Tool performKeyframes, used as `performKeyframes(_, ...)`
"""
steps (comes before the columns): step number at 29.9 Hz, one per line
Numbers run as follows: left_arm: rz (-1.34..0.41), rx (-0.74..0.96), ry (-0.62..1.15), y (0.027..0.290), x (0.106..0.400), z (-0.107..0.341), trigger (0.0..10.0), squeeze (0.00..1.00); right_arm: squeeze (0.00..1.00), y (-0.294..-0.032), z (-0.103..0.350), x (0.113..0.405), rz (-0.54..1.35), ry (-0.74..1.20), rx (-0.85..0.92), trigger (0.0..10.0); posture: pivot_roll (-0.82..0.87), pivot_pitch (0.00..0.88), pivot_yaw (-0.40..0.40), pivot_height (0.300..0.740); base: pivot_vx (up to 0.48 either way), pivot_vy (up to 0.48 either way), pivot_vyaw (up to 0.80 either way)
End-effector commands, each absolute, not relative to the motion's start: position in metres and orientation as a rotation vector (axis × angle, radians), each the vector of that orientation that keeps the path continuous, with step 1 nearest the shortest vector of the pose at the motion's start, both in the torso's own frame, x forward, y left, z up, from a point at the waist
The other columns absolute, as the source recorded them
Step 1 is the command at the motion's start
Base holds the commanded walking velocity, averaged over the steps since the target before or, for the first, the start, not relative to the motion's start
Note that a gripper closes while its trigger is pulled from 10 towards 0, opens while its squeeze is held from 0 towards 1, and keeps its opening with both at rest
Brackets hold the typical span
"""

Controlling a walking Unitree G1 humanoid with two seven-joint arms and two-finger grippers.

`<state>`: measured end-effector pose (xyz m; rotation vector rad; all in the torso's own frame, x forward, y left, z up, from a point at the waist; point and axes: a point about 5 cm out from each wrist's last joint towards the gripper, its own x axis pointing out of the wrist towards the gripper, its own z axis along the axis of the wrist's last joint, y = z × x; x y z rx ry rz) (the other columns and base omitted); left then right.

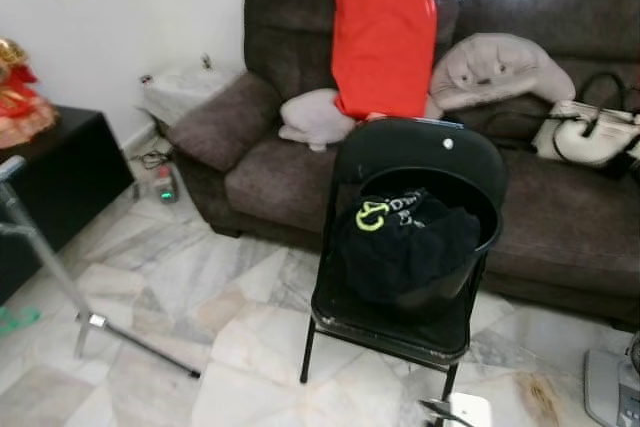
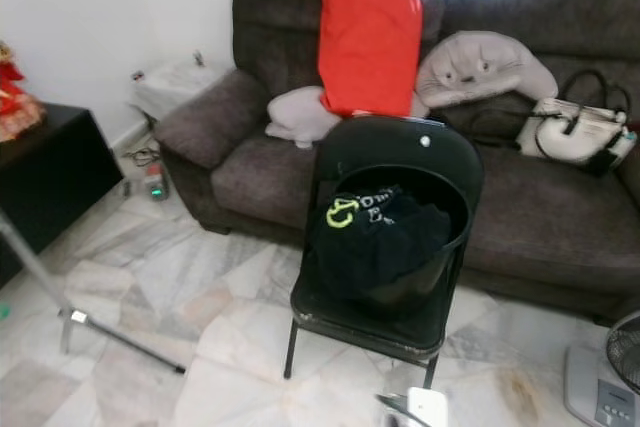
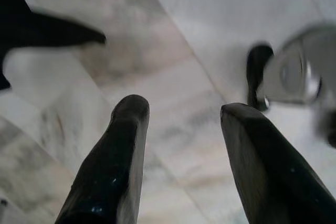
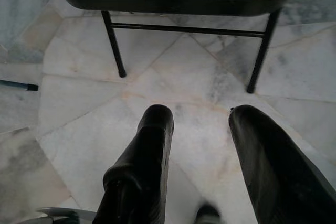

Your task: Hang hanger

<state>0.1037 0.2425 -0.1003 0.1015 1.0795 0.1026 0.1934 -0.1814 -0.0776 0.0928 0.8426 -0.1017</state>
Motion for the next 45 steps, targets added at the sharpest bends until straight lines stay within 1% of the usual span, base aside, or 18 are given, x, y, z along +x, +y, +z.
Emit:
performKeyframes(1,0.081,0.125,1.074,0.241,0.108,-0.100,10.0,0.00,0.00,-0.191,-0.080,0.186,-0.129,0.859,0.087,10.0,0.01,0.000,0.070,0.740,0.000,0.000,0.00)
performKeyframes(10,0.064,0.147,1.063,0.242,0.114,-0.097,10.0,0.00,0.00,-0.188,-0.075,0.195,-0.122,0.806,0.089,10.0,0.00,0.000,0.079,0.740,0.000,0.000,0.00)
performKeyframes(13,0.050,0.165,1.051,0.244,0.121,-0.095,10.0,0.00,0.00,-0.185,-0.069,0.204,-0.108,0.752,0.087,10.0,-0.02,0.000,0.085,0.740,0.000,0.000,0.00)
performKeyframes(20,0.033,0.182,1.037,0.243,0.135,-0.091,10.0,0.00,0.00,-0.187,-0.053,0.225,-0.081,0.626,0.010,10.0,-0.06,0.000,0.086,0.740,0.000,0.000,0.00)
performKeyframes(22,0.029,0.183,1.033,0.242,0.137,-0.091,10.0,0.00,0.00,-0.187,-0.042,0.223,-0.069,0.443,-0.088,10.0,-0.06,0.000,0.084,0.740,0.000,0.000,0.00)
performKeyframes(23,0.027,0.183,1.029,0.241,0.140,-0.090,10.0,0.00,0.00,-0.187,-0.029,0.218,-0.031,0.251,-0.316,10.0,-0.05,0.000,0.073,0.740,0.000,0.000,0.00)
performKeyframes(25,0.027,0.180,1.024,0.240,0.142,-0.090,10.0,0.00,0.00,-0.186,-0.025,0.215,-0.009,0.180,-0.378,10.0,-0.05,0.000,0.065,0.740,0.000,0.000,0.00)
performKeyframes(28,0.031,0.173,1.011,0.237,0.148,-0.088,10.0,0.00,0.00,-0.180,-0.028,0.212,0.013,0.205,-0.290,10.0,-0.05,0.000,0.051,0.740,0.000,0.000,0.00)
performKeyframes(29,0.044,0.166,1.000,0.236,0.152,-0.087,10.0,0.00,0.00,-0.177,-0.029,0.203,0.025,0.182,-0.290,10.0,-0.05,0.000,0.036,0.740,0.000,0.000,0.00)
performKeyframes(30,0.050,0.162,0.996,0.236,0.153,-0.087,10.0,0.00,0.00,-0.181,-0.033,0.207,-0.007,0.252,-0.220,10.0,-0.05,0.000,0.032,0.740,0.000,0.000,0.00)
performKeyframes(31,0.058,0.158,0.988,0.235,0.156,-0.086,10.0,0.00,0.00,-0.186,-0.030,0.221,-0.038,0.306,-0.112,10.0,-0.06,0.000,0.024,0.740,0.000,0.000,0.00)
performKeyframes(32,0.062,0.156,0.984,0.235,0.158,-0.085,10.0,0.00,0.00,-0.186,-0.022,0.229,-0.049,0.271,-0.108,10.0,-0.07,0.000,0.023,0.740,0.000,0.000,0.00)
performKeyframes(33,0.071,0.146,0.979,0.235,0.159,-0.085,10.0,0.00,0.00,-0.187,-0.018,0.231,-0.052,0.247,-0.116,10.0,-0.07,0.000,0.021,0.740,0.000,0.000,0.00)
performKeyframes(37,0.099,0.120,0.975,0.235,0.161,-0.084,10.0,0.00,0.00,-0.191,-0.008,0.231,-0.058,0.172,-0.174,10.0,-0.08,0.000,0.019,0.740,0.000,0.000,0.00)
performKeyframes(43,0.095,0.114,0.965,0.233,0.164,-0.083,10.0,0.00,0.00,-0.201,0.004,0.231,-0.084,0.125,-0.139,10.0,-0.07,0.000,0.011,0.740,0.000,0.000,0.00)
performKeyframes(45,0.095,0.116,0.960,0.234,0.165,-0.083,10.0,0.00,0.00,-0.204,0.015,0.237,-0.087,0.064,-0.155,10.0,-0.07,0.000,0.004,0.740,0.000,0.000,0.00)
